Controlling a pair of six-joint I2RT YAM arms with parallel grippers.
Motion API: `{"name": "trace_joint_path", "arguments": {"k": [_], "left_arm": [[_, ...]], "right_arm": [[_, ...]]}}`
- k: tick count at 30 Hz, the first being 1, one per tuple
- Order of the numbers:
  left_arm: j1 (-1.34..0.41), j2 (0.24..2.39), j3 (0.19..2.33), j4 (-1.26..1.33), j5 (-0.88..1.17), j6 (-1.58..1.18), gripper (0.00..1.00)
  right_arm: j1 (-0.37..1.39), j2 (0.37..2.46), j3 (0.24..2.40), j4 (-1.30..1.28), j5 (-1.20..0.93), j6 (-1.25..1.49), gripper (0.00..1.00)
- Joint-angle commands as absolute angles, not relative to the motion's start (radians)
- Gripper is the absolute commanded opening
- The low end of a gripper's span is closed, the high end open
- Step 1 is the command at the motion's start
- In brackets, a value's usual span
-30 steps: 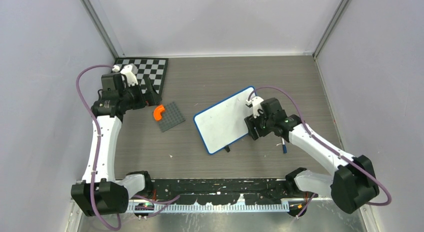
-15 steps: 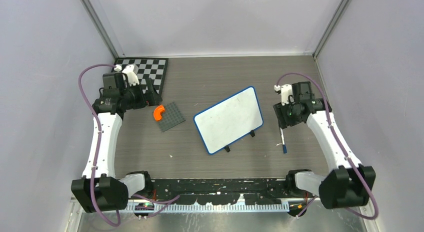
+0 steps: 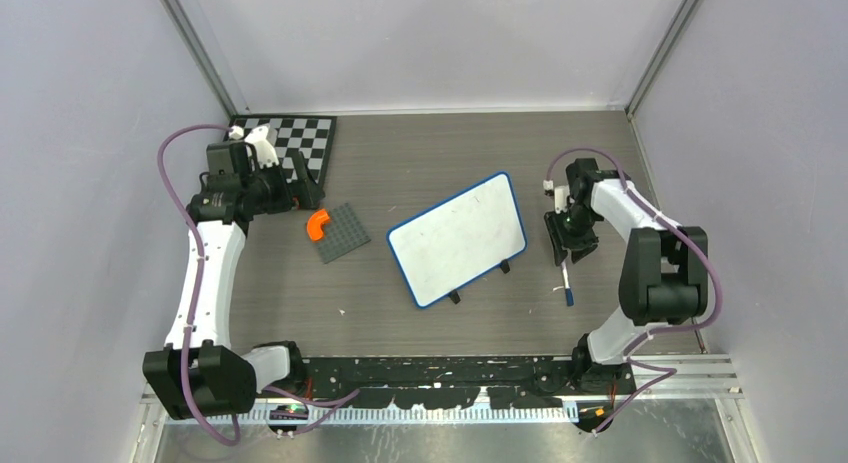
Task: Write a sentence on the whiteboard
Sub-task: Pick up the whiteboard marker from the center of the board.
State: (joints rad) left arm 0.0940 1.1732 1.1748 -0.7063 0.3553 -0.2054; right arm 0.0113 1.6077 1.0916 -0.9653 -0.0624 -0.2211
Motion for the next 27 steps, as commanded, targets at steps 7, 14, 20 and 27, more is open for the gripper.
{"name": "trace_joint_path", "arguments": {"k": [7,14,20,27], "left_arm": [[0.098,1.166,1.206,-0.669,0.318,-0.226,1.00],[0.098,1.177,1.217,-0.675,0.300,-0.225,1.00],[0.094,1.208,1.285,-0.734,0.292,-0.193,1.00],[0.094,1.206,1.405,-0.792,0.492,-0.120,1.00]], "right_arm": [[0.014,1.790,1.149,-0.887,-0.007,-0.127,0.43],[-0.014,1.850,1.142,-0.877,-0.003,-0.101,0.30],[-0.075,1.772,1.266,-0.955,-0.066,-0.092,0.00],[-0.110,1.540,1.513,-1.021,-0.323,-0.028,0.00]]}}
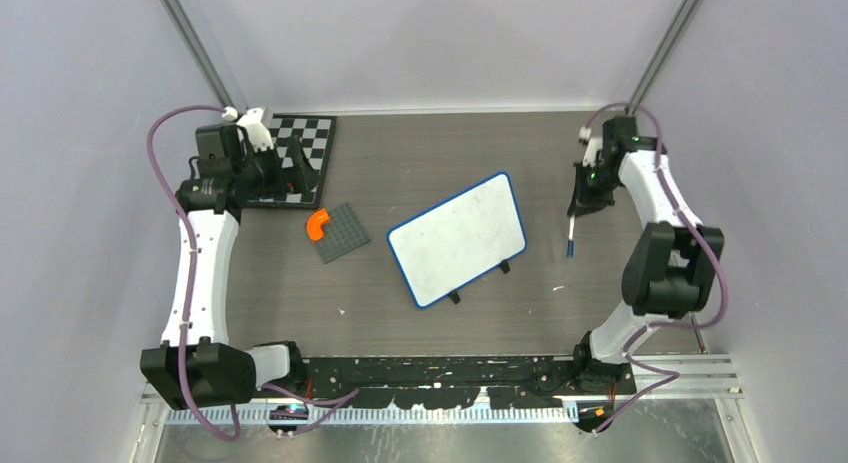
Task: Write a sentence on the whiteboard
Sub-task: Pick up the whiteboard marker from the center of the board, then pass from the right arm to the left
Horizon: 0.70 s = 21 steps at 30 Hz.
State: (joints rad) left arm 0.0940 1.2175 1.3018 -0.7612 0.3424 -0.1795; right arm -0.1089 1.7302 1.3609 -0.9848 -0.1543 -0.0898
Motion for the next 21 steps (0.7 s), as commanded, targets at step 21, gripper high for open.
{"name": "trace_joint_path", "arguments": {"k": [21], "left_arm": [[-0.340,1.297,1.700,-0.595,0.619,-0.269,0.98]], "right_arm": [[0.227,1.459,1.865,-0.662,-0.315,0.884,0.00]]}}
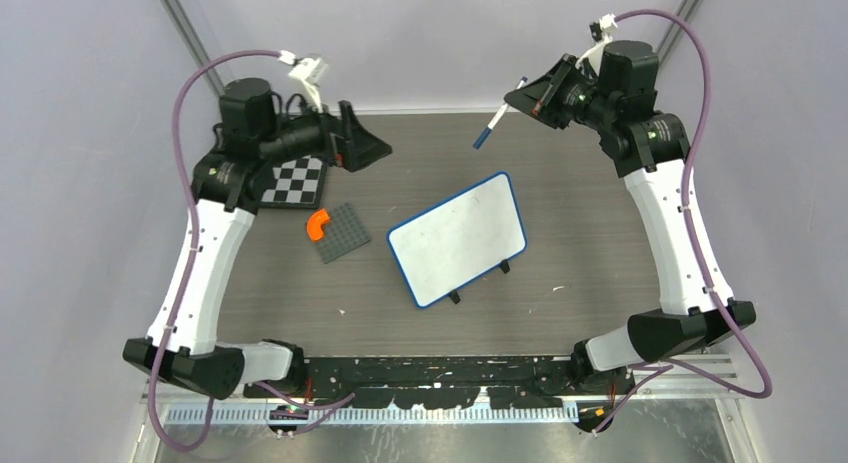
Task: Write a sentence on the whiteboard
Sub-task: Pass from the right arm to the left
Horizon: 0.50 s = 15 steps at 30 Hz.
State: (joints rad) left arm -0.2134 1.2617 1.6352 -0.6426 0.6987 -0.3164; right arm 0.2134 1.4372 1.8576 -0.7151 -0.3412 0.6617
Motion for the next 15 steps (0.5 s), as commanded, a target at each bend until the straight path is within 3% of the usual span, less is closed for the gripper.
{"name": "trace_joint_path", "arguments": {"k": [1,10,15], "left_arm": [[-0.375,1.309,1.710,-0.608,0.580,-0.236,0.98],[-0.537,1.447,1.725,-0.561,0.505,-0.243,0.91],[-0.588,1.509,1.773,-0.567,0.433,-0.211,0.81]], "right_arm": [[0.243,1.456,1.854,-0.658,-0.315,0.897,0.00],[0.336,1.463,1.782,-0.617,-0.308,0.949,0.00],[0.363,1.474,1.781,-0.605,-0.311,0.954,0.00]]}}
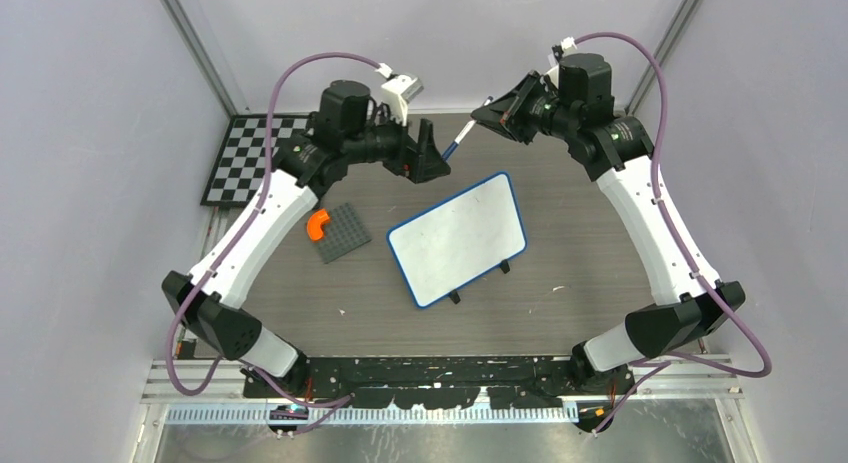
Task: Write a sentence on the whiteboard
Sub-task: Pass from the right arm to the left, then open the pen cap from the whiteboard marker.
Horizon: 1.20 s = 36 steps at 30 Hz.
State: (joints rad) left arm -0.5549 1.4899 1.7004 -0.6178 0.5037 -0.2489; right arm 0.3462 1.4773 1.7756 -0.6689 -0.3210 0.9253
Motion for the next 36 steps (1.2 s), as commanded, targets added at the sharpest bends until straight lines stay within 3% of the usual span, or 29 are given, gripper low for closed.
{"name": "trace_joint_path", "arguments": {"k": [1,9,12,14,17,19,22,30,36], "left_arm": [[-0.592,1.520,1.783,-0.570,0.427,-0.209,0.78],[-0.615,1.557,1.809,-0.569,0.428,-0.204,0.59],[-0.618,1.564,1.813,-0.569,0.441,-0.208,0.42],[-0.617,1.562,1.805,-0.569,0.456,-0.201,0.23],[-0.612,1.539,1.770,-0.566,0.461,-0.183,0.01],[-0.596,1.518,1.752,-0.576,0.473,-0.167,0.00],[-0.561,1.475,1.709,-0.593,0.495,-0.139,0.00],[-0.529,1.345,1.607,-0.757,0.666,0.174,0.00],[-0.529,1.329,1.644,-0.924,0.699,0.329,0.00]], "right_arm": [[0.368,1.475,1.782,-0.604,-0.311,0.950,0.00],[0.384,1.476,1.764,-0.598,-0.326,0.942,0.00],[0.392,1.475,1.756,-0.587,-0.343,0.942,0.00],[0.393,1.470,1.751,-0.577,-0.362,0.936,0.01],[0.390,1.461,1.749,-0.568,-0.393,0.878,0.21],[0.382,1.461,1.752,-0.568,-0.447,0.813,0.37],[0.348,1.470,1.760,-0.580,-0.587,0.733,0.48],[0.204,1.530,1.787,-0.667,-1.100,0.579,0.58],[0.239,1.496,1.776,-0.878,-1.096,0.328,0.64]]}}
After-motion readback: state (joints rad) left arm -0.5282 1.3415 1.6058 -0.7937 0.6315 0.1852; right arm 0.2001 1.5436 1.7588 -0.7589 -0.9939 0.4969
